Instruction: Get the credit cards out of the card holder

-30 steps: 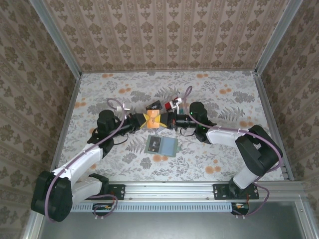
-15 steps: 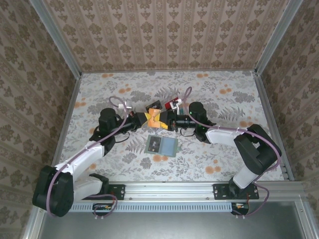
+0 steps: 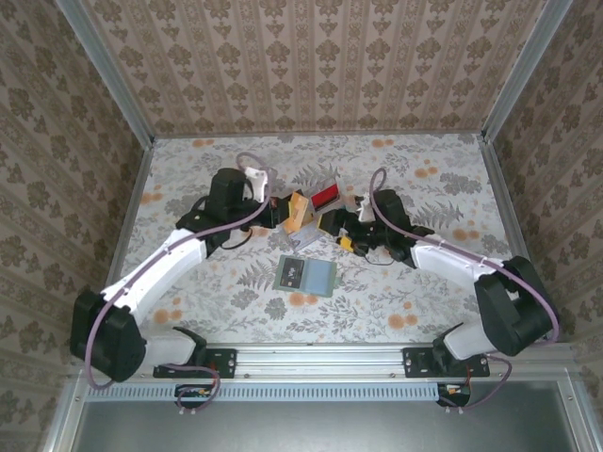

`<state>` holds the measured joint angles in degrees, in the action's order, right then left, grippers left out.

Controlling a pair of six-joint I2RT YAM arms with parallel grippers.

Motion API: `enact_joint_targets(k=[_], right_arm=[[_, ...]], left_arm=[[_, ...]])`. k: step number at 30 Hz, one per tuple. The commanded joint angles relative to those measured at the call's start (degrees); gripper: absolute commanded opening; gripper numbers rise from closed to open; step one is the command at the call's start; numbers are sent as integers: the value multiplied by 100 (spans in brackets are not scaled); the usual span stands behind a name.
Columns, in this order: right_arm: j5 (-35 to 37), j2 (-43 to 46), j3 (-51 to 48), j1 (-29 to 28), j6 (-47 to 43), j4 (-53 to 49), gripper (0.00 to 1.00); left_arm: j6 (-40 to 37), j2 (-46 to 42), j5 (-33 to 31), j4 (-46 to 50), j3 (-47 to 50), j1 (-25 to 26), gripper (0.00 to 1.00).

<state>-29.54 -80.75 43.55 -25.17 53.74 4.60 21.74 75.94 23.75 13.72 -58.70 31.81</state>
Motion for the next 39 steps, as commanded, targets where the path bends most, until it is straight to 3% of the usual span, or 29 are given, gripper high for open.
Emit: enact_joint_targets(k=[1,7,16,28,39], right_arm=[[666,414,127,166,-730,-1163,100],[897,752,3,466,-953,-1579,100],[775,879,-180,650,-952,-1608,100],[817,922,-171,737,-997,-1767,100],[858,863,-193,781,-984,-1856,100]], left_arm=[[-1455,399,-731,1047,-483,241,0],[-2683,1002,-1310,1468,-1113,661,0],[-3737,1759,-1739,1723,-1726,721,0],[-4393,2440,-1869,1921,-2066,571,0],[-4470,2655,-1982,1605,-2006,532,0]])
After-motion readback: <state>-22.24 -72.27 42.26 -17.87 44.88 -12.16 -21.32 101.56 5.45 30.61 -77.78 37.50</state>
